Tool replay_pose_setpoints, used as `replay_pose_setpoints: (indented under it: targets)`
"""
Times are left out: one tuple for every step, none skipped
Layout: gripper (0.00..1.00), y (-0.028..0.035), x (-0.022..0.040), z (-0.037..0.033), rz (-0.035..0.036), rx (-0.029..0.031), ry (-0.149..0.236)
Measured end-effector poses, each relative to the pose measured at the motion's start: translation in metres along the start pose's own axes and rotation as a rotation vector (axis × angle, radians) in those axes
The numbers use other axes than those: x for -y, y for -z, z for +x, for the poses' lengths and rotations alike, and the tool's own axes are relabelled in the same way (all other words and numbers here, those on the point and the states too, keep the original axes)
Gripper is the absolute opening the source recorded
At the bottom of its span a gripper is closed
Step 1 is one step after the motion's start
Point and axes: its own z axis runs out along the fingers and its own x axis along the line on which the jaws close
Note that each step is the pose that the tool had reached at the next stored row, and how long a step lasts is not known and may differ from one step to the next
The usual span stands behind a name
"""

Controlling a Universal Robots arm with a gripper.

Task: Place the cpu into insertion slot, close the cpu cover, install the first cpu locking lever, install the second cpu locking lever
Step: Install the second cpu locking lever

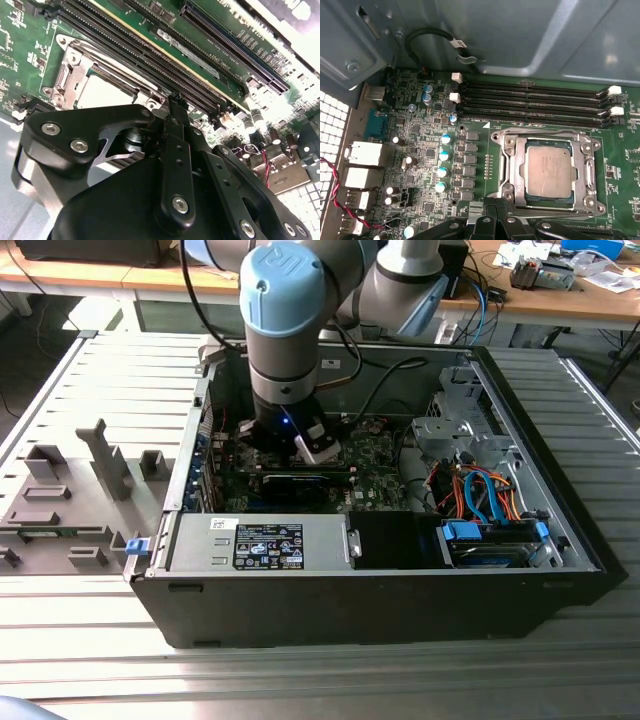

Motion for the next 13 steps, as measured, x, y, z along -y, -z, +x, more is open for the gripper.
replay_pose_setpoints:
  targets:
    - [0.11, -0.0004, -0.0001, 0.0005, 0.0, 0.0, 0.0]
    - [0.11, -0.0008, -0.0004, 0.0011, 0.0001, -0.0001, 0.0]
    - [0.11, -0.0013, -0.0007, 0.0018, 0.0002, -0.0001, 0.0]
    - [0.11, -0.0024, -0.0017, 0.0029, 0.0005, -0.0003, 0.0]
    - [0.11, -0.0038, -0.0027, 0.0036, -0.0001, -0.0001, 0.0]
    - [0.11, -0.005, -0.0036, 0.0036, -0.0003, 0.0, 0.0]
    - [0.11, -0.0061, -0.005, 0.0036, 0.0004, -0.0002, 0.0]
    - [0.11, -0.0071, -0.0059, 0.0034, -0.0001, -0.0001, 0.0]
    - [0.11, -0.0077, -0.0061, 0.0034, 0.0001, -0.0002, 0.0]
    - [0.11, -0.0079, -0.0061, 0.0035, 0.0001, -0.0002, 0.0]
    - [0.11, -0.0081, -0.0061, 0.0035, -0.0001, -0.0001, 0.0]
    - [0.11, -0.0081, -0.0063, 0.0036, -0.0007, 0.0011, 0.0]
    - [0.11, -0.0078, -0.0064, 0.0037, -0.0004, 0.0018, 0.0]
